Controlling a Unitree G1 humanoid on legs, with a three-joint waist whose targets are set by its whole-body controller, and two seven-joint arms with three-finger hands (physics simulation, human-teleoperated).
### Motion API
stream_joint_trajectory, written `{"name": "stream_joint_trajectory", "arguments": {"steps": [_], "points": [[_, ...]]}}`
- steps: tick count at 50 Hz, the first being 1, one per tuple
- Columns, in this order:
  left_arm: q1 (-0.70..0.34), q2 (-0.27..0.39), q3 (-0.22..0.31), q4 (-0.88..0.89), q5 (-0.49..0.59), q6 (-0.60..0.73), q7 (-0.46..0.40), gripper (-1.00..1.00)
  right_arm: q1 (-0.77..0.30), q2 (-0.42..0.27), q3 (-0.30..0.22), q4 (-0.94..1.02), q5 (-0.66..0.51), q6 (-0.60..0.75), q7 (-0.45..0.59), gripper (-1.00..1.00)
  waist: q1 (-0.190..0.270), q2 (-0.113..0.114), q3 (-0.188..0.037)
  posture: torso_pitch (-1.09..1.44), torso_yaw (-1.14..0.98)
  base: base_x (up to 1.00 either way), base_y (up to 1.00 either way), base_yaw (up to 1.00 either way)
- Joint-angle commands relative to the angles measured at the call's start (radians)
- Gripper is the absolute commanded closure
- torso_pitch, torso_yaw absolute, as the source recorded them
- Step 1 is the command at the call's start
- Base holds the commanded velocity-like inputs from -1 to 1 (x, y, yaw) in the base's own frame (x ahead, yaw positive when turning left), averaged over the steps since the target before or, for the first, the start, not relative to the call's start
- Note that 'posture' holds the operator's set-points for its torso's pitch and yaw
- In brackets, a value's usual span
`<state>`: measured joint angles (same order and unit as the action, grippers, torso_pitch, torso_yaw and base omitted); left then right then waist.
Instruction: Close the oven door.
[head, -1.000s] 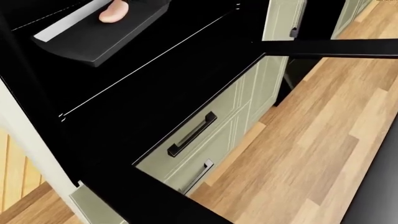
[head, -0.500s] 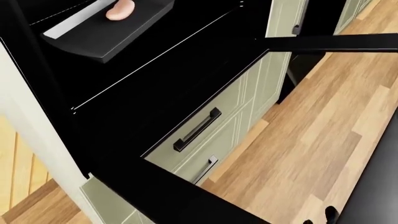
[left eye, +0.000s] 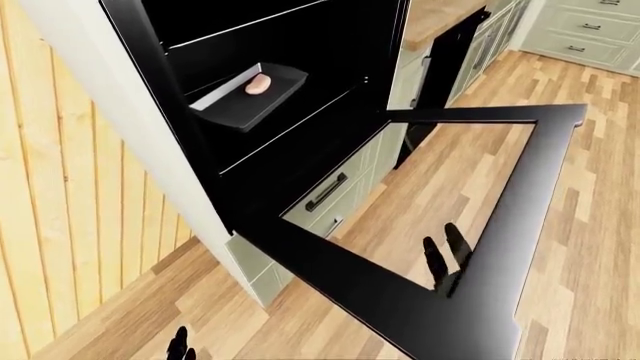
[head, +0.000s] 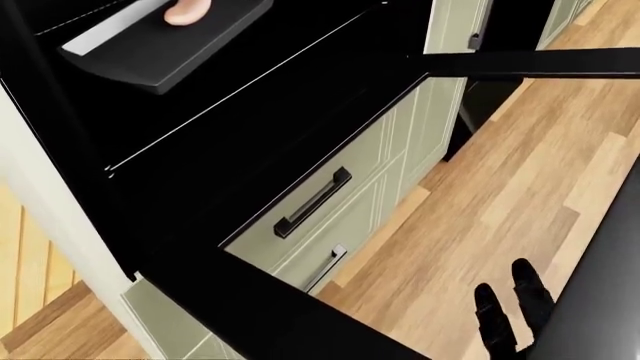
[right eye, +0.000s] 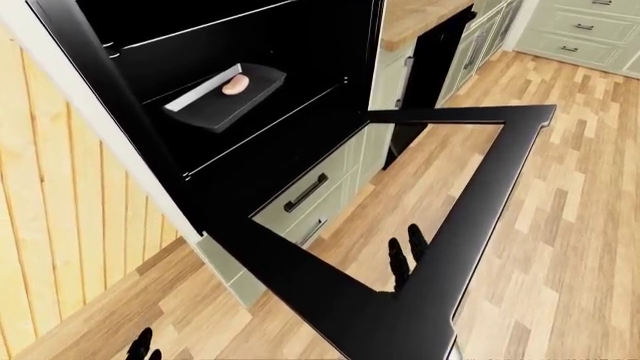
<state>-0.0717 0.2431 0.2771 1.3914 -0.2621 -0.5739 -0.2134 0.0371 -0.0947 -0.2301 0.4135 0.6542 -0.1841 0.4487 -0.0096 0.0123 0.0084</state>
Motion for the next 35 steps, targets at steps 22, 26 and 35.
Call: {"name": "stream_joint_trajectory", "arguments": {"steps": [22, 26, 35], "points": [[-0.007, 0.011, 0.004, -0.017, -0.002, -0.024, -0.004, -1.00, -0.059, 0.006, 0.047, -0.539, -0.098, 0.345, -0.198, -1.00, 0.001, 0.003, -0.021, 0.00, 0.00, 0.00, 0.00, 0.00], [-0.005, 0.008, 0.003, -0.016, 0.000, -0.026, -0.007, -1.00, -0.082, 0.006, 0.078, -0.672, -0.128, 0.456, -0.229, -1.00, 0.001, 0.004, -0.020, 0.00, 0.00, 0.00, 0.00, 0.00], [-0.003, 0.009, 0.005, -0.016, -0.003, -0.026, -0.007, -1.00, -0.140, 0.018, 0.122, -0.836, -0.148, 0.643, -0.273, -1.00, 0.000, 0.004, -0.020, 0.00, 0.00, 0.00, 0.00, 0.00]]}}
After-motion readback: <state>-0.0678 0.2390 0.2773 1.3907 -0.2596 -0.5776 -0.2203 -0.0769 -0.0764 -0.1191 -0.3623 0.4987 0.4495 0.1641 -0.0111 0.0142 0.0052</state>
